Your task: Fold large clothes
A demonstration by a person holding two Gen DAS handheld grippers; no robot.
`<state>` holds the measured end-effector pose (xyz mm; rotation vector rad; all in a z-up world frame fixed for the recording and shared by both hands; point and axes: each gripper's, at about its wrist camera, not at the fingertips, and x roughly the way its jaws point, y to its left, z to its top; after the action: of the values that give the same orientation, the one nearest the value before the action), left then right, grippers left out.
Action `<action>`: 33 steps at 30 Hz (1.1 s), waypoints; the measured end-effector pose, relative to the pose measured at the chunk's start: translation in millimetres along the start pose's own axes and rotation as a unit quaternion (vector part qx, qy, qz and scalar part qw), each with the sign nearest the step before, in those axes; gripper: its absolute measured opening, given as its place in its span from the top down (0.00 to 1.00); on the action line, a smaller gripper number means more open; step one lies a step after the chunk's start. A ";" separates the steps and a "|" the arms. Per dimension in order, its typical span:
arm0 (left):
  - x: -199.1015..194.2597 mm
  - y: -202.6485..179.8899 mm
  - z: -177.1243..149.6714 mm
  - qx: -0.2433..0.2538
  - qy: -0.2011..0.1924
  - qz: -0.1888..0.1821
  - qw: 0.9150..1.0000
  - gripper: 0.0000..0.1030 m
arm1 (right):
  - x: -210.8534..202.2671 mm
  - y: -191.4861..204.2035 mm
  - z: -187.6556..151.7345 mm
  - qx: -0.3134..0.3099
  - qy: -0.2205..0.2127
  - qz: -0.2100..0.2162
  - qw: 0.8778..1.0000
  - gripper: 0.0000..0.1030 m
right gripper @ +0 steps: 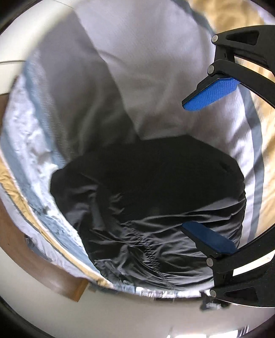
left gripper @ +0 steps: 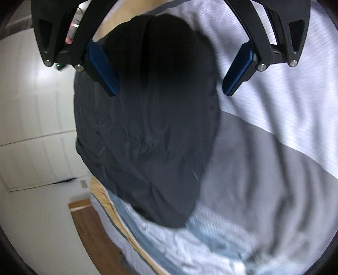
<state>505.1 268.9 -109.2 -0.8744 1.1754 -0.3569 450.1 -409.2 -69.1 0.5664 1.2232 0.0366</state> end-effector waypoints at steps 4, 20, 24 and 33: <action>32.9 -0.2 0.8 0.003 0.044 -0.063 0.997 0.03 | 29.2 -13.3 1.9 0.012 0.023 0.050 0.998 0.01; 97.3 -20.6 -0.2 -0.018 0.087 -0.141 0.986 0.00 | 128.4 2.9 13.9 0.015 0.106 0.255 0.961 0.00; 108.3 -25.9 -3.2 -0.015 0.090 -0.116 0.989 0.00 | 138.2 5.2 14.7 0.016 0.115 0.246 0.962 0.00; 91.5 -78.4 -19.9 0.035 0.048 -0.096 0.994 0.39 | 122.9 45.4 20.6 0.009 0.094 0.236 0.967 0.46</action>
<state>536.3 150.9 -111.9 -0.9184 1.1626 -0.5989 524.8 -338.4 -152.7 0.8762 1.2476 0.4914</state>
